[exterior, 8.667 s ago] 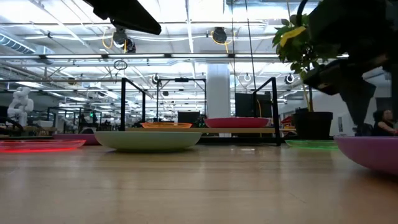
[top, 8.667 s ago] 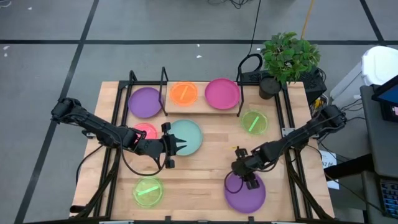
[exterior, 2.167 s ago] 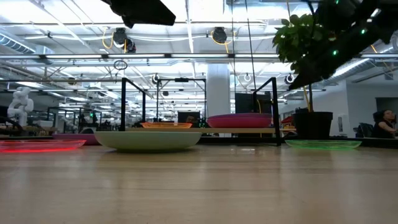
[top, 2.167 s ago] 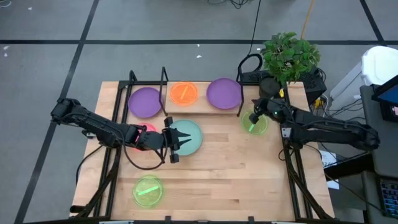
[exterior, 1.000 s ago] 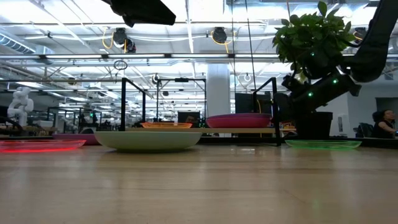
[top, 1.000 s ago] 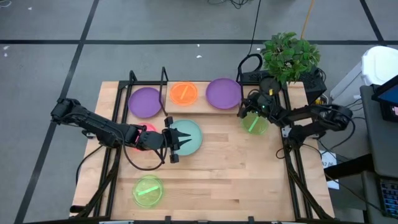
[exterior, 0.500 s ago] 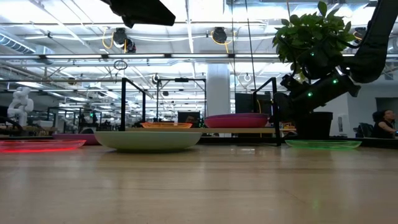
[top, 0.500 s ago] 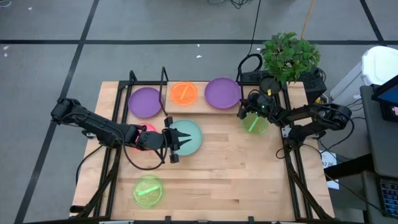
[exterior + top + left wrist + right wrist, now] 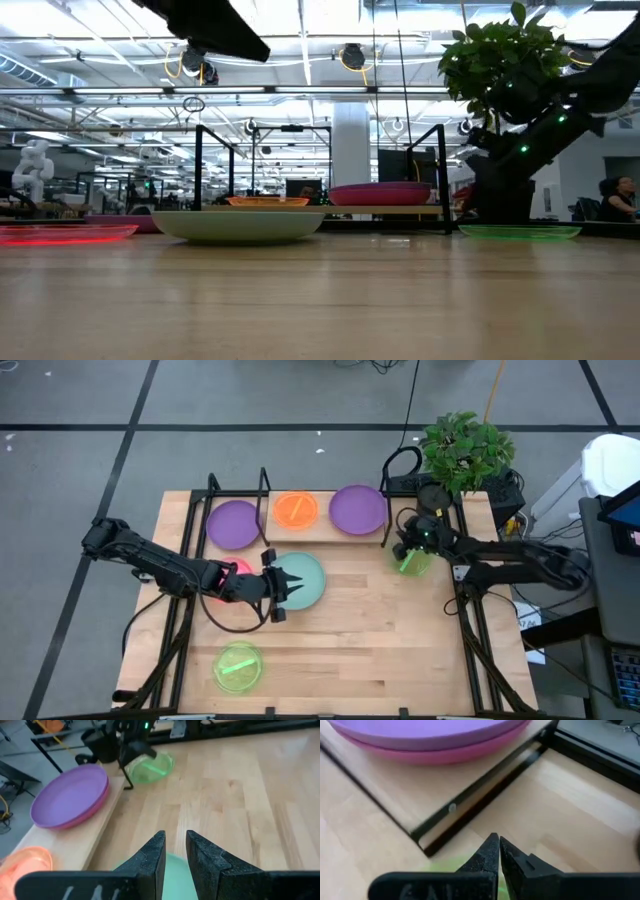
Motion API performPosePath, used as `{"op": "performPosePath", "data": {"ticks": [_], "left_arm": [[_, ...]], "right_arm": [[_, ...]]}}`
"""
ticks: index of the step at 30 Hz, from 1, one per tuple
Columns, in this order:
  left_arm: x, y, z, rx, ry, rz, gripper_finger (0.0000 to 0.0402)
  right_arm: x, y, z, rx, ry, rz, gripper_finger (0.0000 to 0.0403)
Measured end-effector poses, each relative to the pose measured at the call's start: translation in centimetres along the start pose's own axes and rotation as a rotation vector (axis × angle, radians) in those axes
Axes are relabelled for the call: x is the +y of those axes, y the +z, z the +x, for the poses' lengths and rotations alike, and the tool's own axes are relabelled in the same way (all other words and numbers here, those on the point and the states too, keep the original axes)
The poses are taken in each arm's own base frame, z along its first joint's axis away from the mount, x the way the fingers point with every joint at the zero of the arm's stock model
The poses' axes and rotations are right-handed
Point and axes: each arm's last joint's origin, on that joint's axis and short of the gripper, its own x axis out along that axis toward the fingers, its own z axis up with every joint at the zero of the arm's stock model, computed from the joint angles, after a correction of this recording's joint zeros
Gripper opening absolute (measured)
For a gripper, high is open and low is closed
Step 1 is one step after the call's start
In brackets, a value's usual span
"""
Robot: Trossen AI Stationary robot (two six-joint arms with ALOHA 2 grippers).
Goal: Place and stack plates onto a shelf
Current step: Stack the small pink plate on top of the orange plate on the shelf
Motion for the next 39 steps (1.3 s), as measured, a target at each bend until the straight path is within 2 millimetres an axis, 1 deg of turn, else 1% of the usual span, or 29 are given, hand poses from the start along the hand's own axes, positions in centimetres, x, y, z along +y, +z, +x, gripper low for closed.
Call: {"op": "performPosePath", "data": {"ticks": [5, 10, 12, 16, 19, 22, 27, 32, 39], "left_arm": [[0.0, -0.5, 0.1, 0.05, 0.006, -0.029, 0.0083], [-0.2, -1.1, -0.1, 0.097, 0.007, -0.106, 0.0083], [-0.4, -1.4, -0.3, 0.126, 0.006, -0.146, 0.0083], [-1.1, -2.7, -1.0, 0.237, 0.004, -0.2, 0.0083], [-1.7, -3.8, -1.7, 0.331, 0.012, -0.234, 0.0083], [-2.2, -4.6, -2.5, 0.402, 0.029, -0.269, 0.0083], [-2.7, -5.7, -3.5, 0.482, 0.075, -0.32, 0.0083], [-2.5, -6.6, -4.1, 0.54, 0.167, -0.318, 0.0083], [-2.8, -7.5, -5.0, 0.608, 0.209, -0.289, 0.0083]], "right_arm": [[-0.3, -0.3, -2.2, 0.034, 0.013, -0.005, 0.0], [-0.3, -1.3, -4.2, 0.119, 0.123, 0.009, 0.0], [-0.1, -1.6, -4.7, 0.135, 0.199, 0.025, 0.0], [1.0, -1.4, -5.5, 0.076, 0.434, 0.039, 0.0], [1.7, -1.2, -6.0, 0.054, 0.505, 0.043, 0.0], [2.3, -1.1, -6.2, 0.041, 0.531, 0.045, 0.0], [3.5, -1.6, -6.6, 0.067, 0.542, 0.007, 0.0], [4.6, -2.1, -7.0, 0.082, 0.538, 0.005, 0.0], [6.3, -3.1, -7.6, 0.134, 0.555, 0.004, 0.0]]}}
